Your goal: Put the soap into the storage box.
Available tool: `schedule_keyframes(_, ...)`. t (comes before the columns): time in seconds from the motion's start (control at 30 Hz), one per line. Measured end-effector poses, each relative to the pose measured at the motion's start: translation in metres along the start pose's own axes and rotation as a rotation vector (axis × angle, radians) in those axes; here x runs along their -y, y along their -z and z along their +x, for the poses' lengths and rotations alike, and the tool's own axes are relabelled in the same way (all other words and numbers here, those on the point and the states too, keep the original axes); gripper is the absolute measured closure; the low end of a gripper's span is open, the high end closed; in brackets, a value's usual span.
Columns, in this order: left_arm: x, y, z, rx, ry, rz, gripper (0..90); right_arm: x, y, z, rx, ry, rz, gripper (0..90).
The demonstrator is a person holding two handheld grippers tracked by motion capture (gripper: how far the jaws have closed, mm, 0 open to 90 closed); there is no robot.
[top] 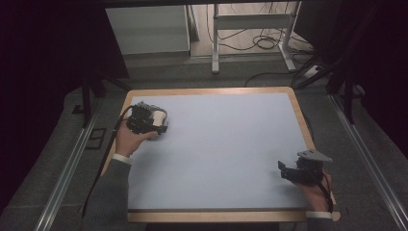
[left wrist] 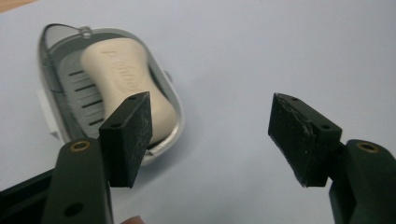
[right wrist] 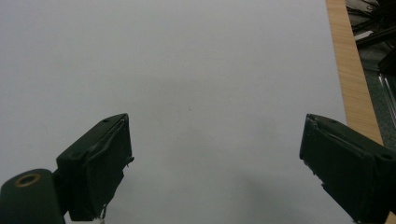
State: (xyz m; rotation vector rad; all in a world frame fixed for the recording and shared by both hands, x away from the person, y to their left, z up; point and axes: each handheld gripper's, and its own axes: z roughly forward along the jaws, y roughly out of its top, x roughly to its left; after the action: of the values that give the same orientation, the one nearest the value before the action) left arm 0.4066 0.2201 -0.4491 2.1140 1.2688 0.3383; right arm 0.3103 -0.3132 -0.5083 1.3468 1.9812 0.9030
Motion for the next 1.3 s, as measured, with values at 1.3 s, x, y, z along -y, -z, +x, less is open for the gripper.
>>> schedule_keyframes(1.3,0.095,-0.012,-0.046,0.123,-0.028,-0.032,25.1,0.000,0.009,0.006,0.014,0.046,-0.021,9.1)
